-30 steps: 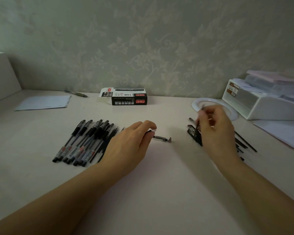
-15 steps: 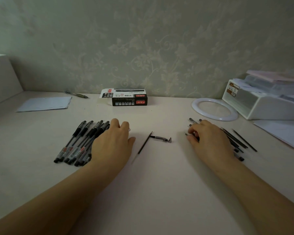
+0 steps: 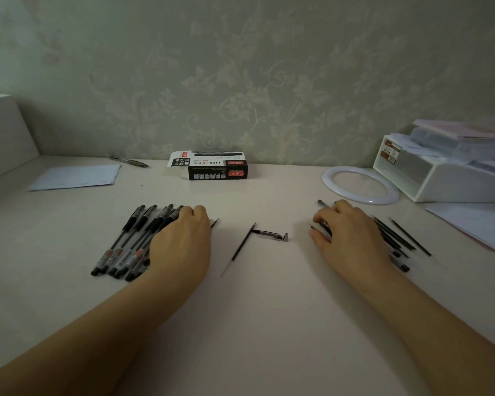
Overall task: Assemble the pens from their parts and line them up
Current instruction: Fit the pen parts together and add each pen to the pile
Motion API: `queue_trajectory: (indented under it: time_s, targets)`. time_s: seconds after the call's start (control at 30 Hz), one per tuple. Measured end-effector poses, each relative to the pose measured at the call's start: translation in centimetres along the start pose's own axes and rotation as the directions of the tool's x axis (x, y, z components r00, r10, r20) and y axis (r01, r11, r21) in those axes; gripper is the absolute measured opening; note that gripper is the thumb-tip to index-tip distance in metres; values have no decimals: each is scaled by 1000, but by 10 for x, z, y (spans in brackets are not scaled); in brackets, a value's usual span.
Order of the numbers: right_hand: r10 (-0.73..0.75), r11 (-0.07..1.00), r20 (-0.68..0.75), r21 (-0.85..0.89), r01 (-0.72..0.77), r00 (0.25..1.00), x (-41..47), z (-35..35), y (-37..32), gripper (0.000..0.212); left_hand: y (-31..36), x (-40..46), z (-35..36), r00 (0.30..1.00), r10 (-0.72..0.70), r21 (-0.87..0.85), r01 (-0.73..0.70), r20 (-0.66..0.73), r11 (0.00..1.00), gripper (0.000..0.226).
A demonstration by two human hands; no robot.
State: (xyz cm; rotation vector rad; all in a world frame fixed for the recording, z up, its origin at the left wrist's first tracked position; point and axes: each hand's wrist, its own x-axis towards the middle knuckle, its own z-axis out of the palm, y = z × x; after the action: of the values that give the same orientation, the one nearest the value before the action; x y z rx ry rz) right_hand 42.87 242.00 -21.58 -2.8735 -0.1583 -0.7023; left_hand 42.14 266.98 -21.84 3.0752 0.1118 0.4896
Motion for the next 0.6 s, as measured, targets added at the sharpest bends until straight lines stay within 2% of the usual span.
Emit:
queue_trajectory:
  time_s: [0.3, 0.4, 0.47, 0.53, 0.6]
  targets:
    - [-29, 1000, -11, 1, 29, 1000, -1, 2, -3, 27, -6, 5, -2, 997, 21, -108, -28, -70, 994, 18]
    - [-55, 996, -79, 66, 60, 995, -1, -1, -7, 30, -4, 5, -5, 995, -1, -123, -11, -97, 992, 24]
    - [-73, 974, -173, 198, 107, 982, -2, -6, -13, 26, -1, 4, -9, 990, -6, -158, -16, -141, 987, 26]
    - [-9, 886, -198, 453, 100, 980, -5, -12, -27, 17, 3, 5, -15, 978, -21, -262, -36, -210, 964, 32]
    - [78, 655, -20, 755, -36, 997, -9, -16, -47, 7, 6, 6, -23, 964, -49, -435, -71, -260, 898, 35]
